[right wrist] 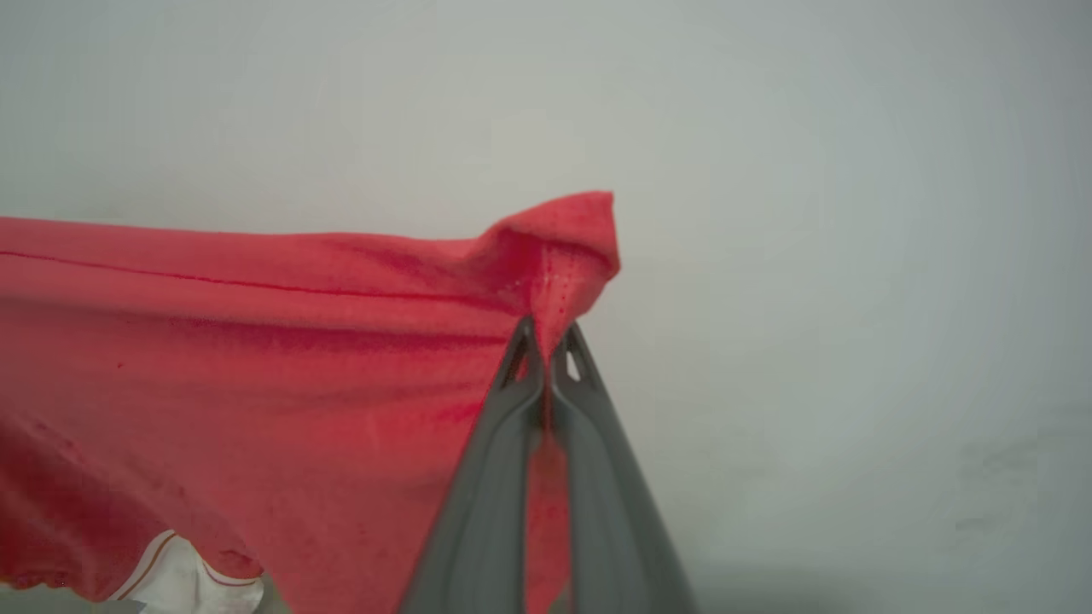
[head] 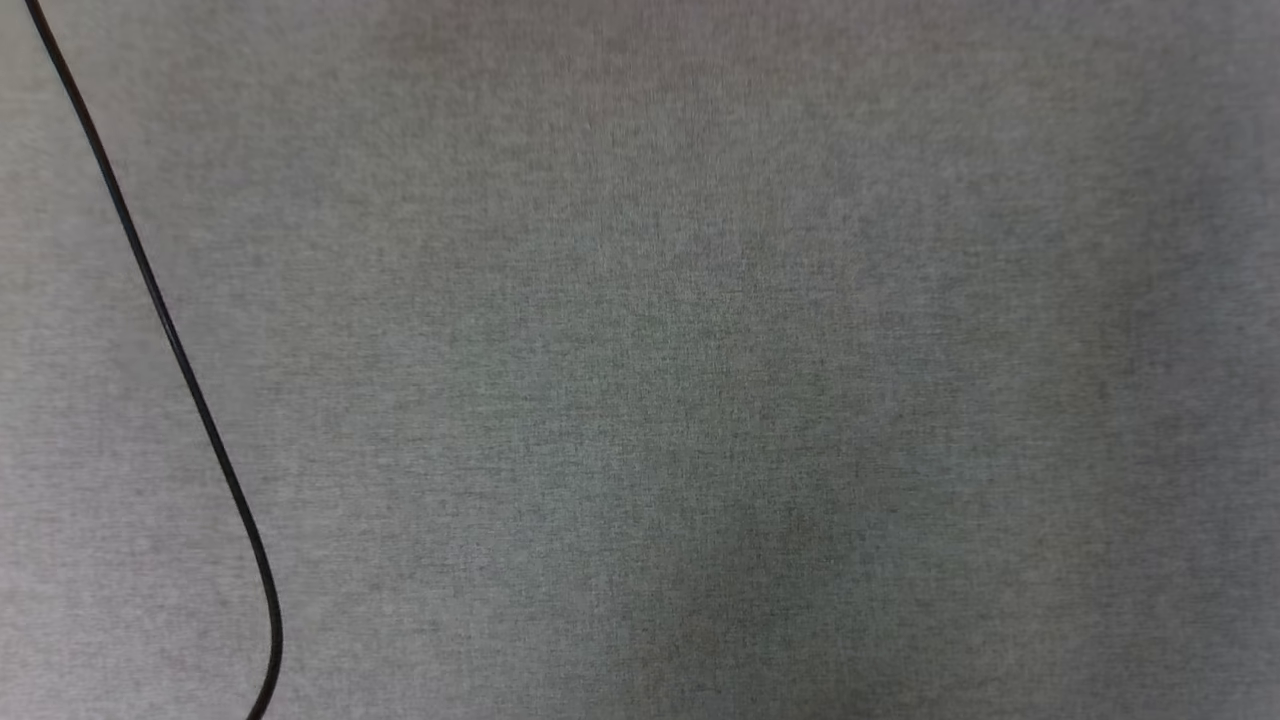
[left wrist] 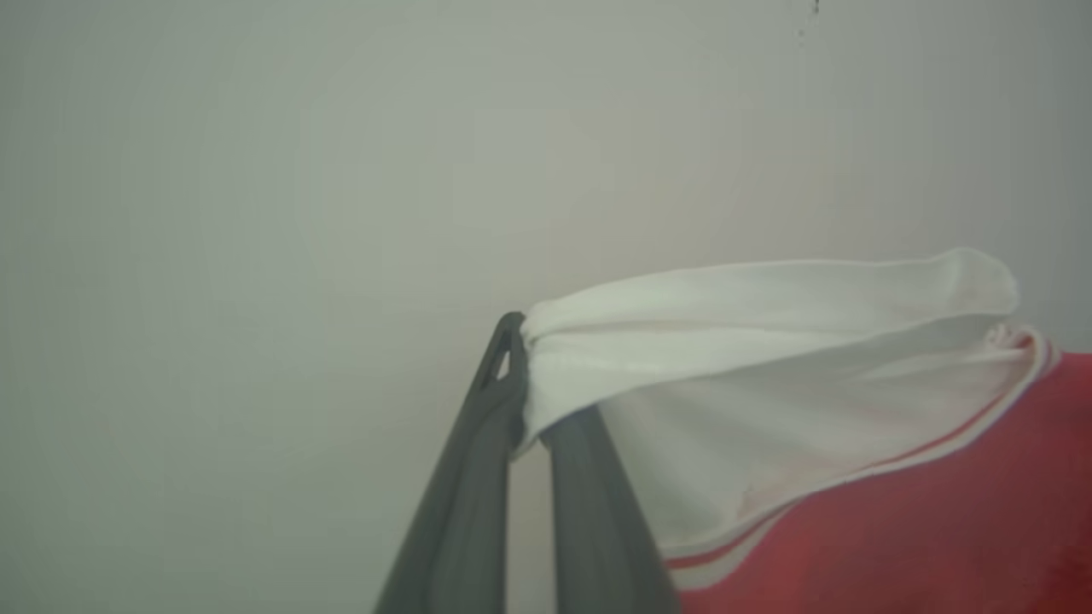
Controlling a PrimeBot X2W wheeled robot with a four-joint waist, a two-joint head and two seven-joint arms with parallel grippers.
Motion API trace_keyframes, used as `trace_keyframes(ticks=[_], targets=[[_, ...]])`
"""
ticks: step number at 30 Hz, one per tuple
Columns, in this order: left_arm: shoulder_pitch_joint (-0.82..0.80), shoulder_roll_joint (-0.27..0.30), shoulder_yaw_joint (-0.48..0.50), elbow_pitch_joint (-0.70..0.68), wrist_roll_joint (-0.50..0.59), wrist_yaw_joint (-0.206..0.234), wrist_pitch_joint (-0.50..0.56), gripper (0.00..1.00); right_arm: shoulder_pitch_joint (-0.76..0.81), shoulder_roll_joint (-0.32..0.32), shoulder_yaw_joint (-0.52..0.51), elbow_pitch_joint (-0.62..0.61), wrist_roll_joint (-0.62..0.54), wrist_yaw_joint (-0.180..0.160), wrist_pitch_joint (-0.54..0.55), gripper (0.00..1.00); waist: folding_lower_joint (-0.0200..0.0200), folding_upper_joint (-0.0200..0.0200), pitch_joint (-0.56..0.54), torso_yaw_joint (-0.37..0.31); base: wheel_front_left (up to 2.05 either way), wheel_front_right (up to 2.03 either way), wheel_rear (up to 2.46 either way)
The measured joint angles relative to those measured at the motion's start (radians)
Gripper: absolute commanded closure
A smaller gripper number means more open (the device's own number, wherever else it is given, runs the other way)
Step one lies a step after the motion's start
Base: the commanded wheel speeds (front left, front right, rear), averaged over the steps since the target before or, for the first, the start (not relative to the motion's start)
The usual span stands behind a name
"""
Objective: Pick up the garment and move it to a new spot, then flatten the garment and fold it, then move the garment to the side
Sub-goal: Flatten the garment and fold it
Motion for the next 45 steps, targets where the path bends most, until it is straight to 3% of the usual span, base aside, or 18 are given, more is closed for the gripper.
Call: trace_keyframes(ticks=[11, 19, 27, 36, 45], targets=[[0.007, -0.018, -0.017, 0.122, -0.059, -0.035, -0.044, 1.0, -0.041, 0.016, 0.032, 0.149, 0.006, 0.0, -0.051, 1.0, 0.0, 0.0, 0.12, 0.013, 0.0, 0.0, 0.0], [0.109, -0.04, -0.079, 0.122, -0.119, -0.04, -0.08, 1.0, 0.017, -0.009, 0.078, 0.228, 0.053, 0.0, -0.121, 1.0, -0.0001, 0.0, 0.093, 0.033, 0.0, 0.0, 0.0], [0.371, -0.065, -0.142, 0.085, -0.192, -0.041, -0.122, 1.0, 0.288, -0.042, 0.139, 0.229, 0.158, 0.0, -0.174, 1.0, -0.0002, 0.0, -0.04, 0.046, 0.0, 0.0, 0.0], [0.756, -0.074, -0.16, -0.001, -0.25, -0.039, -0.163, 1.0, 0.701, -0.071, 0.165, 0.099, 0.254, 0.0, -0.193, 1.0, -0.0004, 0.0, -0.222, 0.068, 0.0, 0.0, 0.0], [1.118, -0.084, -0.14, -0.172, -0.262, 0.041, -0.175, 1.0, 1.134, -0.055, 0.11, -0.108, 0.315, 0.0, -0.191, 1.0, -0.0005, 0.0001, -0.379, 0.098, 0.0, 0.0, 0.0]])
